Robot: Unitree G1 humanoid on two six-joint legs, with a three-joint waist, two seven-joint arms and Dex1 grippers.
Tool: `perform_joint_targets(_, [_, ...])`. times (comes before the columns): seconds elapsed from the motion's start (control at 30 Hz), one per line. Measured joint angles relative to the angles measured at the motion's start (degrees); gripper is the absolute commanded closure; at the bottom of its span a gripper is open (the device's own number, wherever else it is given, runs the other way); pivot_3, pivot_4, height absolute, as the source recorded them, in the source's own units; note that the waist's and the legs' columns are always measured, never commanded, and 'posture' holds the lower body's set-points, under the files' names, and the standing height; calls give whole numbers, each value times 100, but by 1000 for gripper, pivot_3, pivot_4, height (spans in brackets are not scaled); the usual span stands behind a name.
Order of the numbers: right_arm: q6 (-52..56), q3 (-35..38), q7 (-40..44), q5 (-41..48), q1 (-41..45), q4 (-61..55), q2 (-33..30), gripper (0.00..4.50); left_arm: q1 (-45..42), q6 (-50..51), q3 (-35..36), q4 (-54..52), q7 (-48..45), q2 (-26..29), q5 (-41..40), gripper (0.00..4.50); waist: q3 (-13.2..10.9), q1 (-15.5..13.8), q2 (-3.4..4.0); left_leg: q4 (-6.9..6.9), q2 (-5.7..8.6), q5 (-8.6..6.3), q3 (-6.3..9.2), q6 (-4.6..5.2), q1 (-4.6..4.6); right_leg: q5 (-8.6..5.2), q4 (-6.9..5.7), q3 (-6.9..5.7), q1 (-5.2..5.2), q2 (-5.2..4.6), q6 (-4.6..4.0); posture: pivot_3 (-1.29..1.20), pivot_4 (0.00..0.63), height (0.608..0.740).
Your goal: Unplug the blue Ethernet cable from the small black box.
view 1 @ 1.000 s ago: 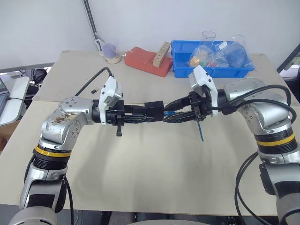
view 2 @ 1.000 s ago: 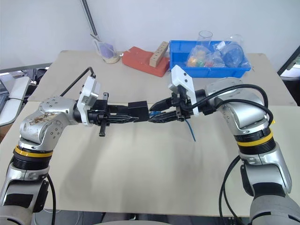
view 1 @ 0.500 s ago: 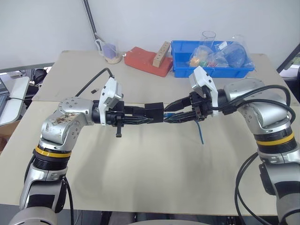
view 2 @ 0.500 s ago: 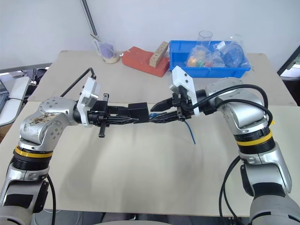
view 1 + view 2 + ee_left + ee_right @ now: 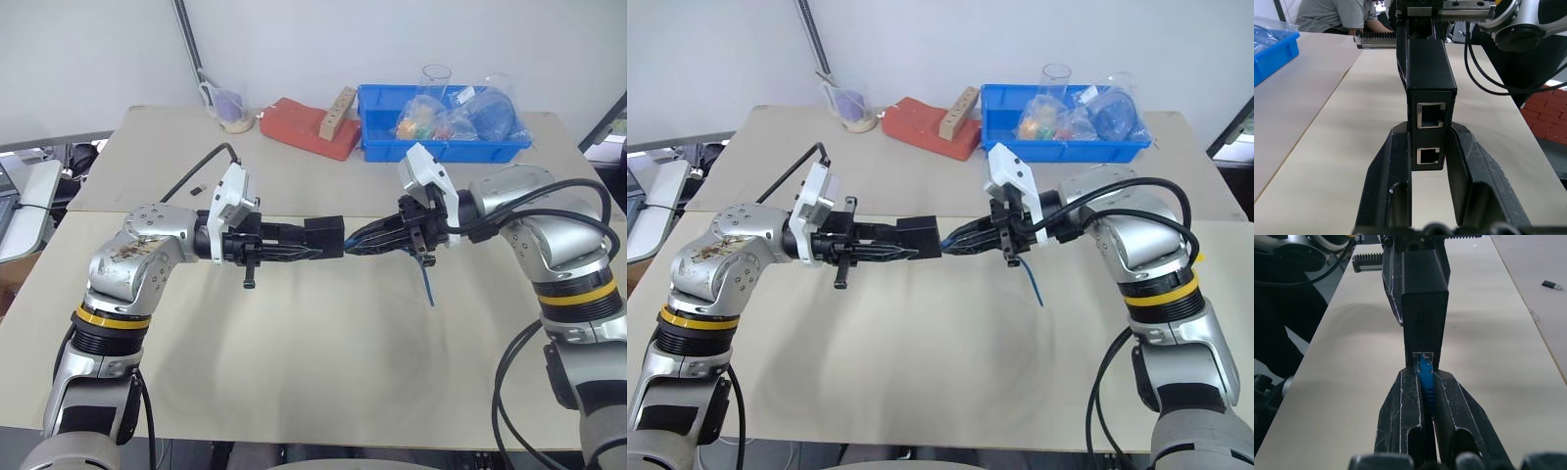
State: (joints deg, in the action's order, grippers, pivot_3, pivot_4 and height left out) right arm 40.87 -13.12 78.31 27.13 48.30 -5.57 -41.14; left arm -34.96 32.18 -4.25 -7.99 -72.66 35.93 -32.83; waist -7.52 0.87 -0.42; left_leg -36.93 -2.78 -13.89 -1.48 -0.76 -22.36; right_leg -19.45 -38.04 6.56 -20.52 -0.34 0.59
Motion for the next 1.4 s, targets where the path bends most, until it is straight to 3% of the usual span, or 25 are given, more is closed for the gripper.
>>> perform_joint_targets(0.3, [-149,-271,296,-159,-84,-117,-339,4465,112,-323,-239,-4,-190,54,187,4019,0,1,0,0,0,0,-1,0,-1,0,1,0,-2,1,0,0,150,740])
perform_joint_targets(0.5, [-333,-155,342,-391,-890,121,-1019,4465,479,-357,66,-22,-158,402,194,4019,-2,-1,-3,-1,-2,-1,-3,2,-1,0,5,2,-1,-5,0,0,150,740])
perform_joint_targets(0.6, [-685,-74,45,-606,-1205,228,-928,4465,745,-364,136,-155,-11,408,195,4019,-1,30,-4,2,-4,-1,-1,2,7,0,5,1,5,3,0,0,150,740])
perform_joint_targets(0.83, [-1825,-223,-1022,-1477,-1949,1211,5,4465,1485,-784,285,-462,524,181,371,4019,-3,27,-3,3,-3,-1,-6,1,1,0,2,8,-2,-7,0,0,150,740])
perform_joint_targets(0.93, [-2160,-214,-1088,-1622,-2003,1495,35,3146,1704,-1053,285,-464,640,155,498,4019,-3,4,-4,2,-3,0,-8,1,2,0,3,9,0,-10,0,0,150,740])
perform_joint_targets(1.23, [-2160,77,-846,-1428,-2064,1034,-90,27,1798,-1229,336,-492,1011,57,588,4019,-3,2,-4,3,-5,-1,-6,1,6,0,3,7,5,-6,0,0,150,740])
perform_joint_targets(1.4, [-1047,788,-1232,-380,-2241,-646,-48,27,1882,-1745,900,433,1941,-207,1002,4019,-3,35,-3,9,-13,-1,-1,1,7,0,-1,7,4,-1,0,0,150,740])
